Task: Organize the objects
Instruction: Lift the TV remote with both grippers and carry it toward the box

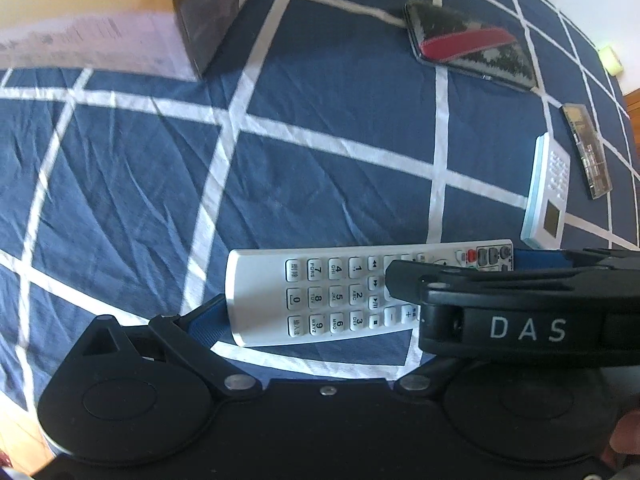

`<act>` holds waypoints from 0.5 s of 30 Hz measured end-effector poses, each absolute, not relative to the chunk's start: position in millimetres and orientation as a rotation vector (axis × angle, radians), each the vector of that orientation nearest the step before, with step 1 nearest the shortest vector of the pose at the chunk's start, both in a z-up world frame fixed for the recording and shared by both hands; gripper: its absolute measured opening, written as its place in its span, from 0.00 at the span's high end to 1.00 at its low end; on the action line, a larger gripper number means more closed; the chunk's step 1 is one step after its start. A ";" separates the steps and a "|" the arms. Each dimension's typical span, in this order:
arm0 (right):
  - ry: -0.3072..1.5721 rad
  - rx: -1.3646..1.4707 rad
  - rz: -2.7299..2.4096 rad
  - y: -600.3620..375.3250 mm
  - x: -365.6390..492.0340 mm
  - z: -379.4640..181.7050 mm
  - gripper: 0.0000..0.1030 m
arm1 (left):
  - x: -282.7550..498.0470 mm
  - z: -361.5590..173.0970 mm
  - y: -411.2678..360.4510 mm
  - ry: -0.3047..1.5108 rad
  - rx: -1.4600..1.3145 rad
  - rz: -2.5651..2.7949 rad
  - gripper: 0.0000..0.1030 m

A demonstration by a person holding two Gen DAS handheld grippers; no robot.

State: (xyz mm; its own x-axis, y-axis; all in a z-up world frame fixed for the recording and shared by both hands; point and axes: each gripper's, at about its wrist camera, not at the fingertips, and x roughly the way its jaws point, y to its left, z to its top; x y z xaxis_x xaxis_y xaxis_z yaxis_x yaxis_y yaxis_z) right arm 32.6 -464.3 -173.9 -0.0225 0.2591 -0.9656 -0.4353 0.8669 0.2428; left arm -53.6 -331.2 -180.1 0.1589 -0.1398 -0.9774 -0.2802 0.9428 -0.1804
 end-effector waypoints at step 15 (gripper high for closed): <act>1.382 -0.083 0.576 -417.2 29.3 -112.4 0.05 | -47.6 -115.9 -282.5 1.315 -0.275 0.111 0.02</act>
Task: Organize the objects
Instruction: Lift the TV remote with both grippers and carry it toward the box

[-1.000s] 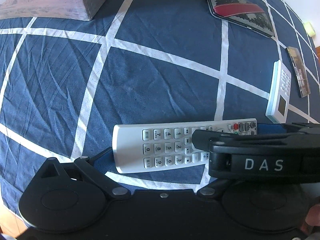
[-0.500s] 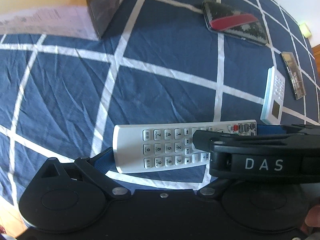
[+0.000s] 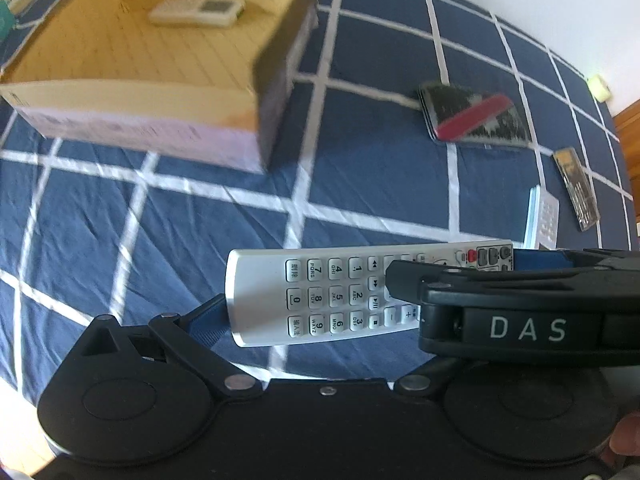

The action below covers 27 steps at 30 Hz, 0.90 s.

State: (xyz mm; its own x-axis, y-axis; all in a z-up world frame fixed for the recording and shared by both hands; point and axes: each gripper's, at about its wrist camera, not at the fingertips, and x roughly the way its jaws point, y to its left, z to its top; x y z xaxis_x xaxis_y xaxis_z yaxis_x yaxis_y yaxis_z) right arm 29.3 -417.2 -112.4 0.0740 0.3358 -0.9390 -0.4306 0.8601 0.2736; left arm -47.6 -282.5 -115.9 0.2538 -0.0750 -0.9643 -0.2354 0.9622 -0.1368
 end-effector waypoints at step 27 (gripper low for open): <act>1.215 0.088 0.498 -267.1 15.4 -41.9 0.05 | -19.2 -37.9 -133.6 1.187 -0.084 0.009 0.02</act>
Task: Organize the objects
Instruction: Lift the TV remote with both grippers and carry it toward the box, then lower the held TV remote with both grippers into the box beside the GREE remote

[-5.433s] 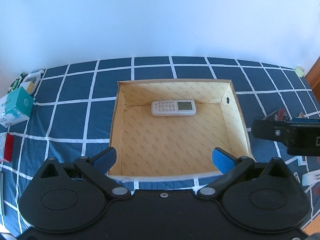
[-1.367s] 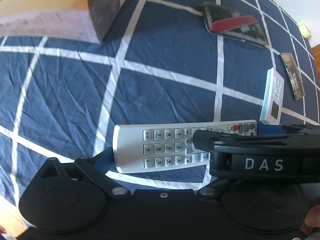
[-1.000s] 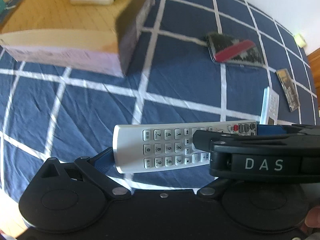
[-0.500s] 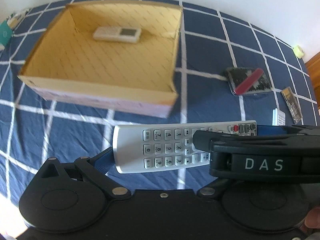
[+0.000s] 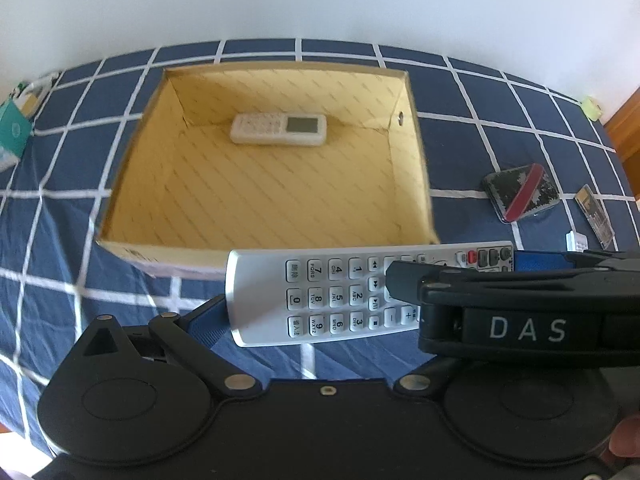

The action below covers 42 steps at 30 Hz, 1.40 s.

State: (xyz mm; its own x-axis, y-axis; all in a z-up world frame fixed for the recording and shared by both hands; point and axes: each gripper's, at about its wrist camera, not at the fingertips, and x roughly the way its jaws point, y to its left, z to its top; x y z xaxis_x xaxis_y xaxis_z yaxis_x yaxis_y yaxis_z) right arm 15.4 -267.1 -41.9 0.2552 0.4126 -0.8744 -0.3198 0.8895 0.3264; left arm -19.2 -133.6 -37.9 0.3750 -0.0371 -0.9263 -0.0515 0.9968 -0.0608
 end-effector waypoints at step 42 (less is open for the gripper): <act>1.365 0.085 0.378 -138.5 161.8 -152.9 0.05 | 150.8 -157.2 -24.5 1.360 -0.115 -0.095 0.02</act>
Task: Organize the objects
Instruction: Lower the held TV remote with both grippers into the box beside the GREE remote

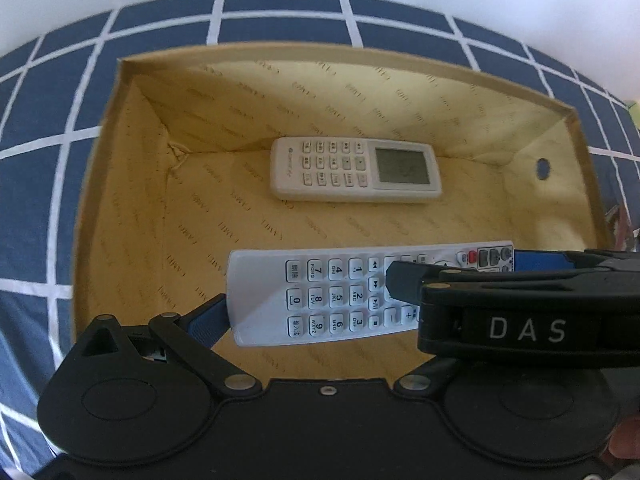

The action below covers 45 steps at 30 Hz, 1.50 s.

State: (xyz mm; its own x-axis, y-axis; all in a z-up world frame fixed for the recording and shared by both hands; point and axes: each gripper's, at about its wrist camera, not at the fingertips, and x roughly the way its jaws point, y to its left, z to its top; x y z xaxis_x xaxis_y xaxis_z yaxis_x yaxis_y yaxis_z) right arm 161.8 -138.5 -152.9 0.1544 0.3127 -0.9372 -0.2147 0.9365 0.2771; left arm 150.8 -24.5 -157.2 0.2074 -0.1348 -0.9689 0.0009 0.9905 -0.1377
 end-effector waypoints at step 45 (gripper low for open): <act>1.414 0.083 0.317 -130.7 207.5 -183.5 0.04 | 190.3 -174.2 -17.5 1.393 -0.131 -0.103 0.01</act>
State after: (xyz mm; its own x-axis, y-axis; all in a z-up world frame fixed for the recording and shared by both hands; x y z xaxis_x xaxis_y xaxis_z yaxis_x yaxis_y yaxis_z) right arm 207.5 -130.7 -183.5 0.1222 0.2662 -0.9562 -0.1675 0.9551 0.2445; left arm 190.3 -17.5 -174.2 0.1748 -0.1497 -0.9732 -0.0042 0.9883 -0.1528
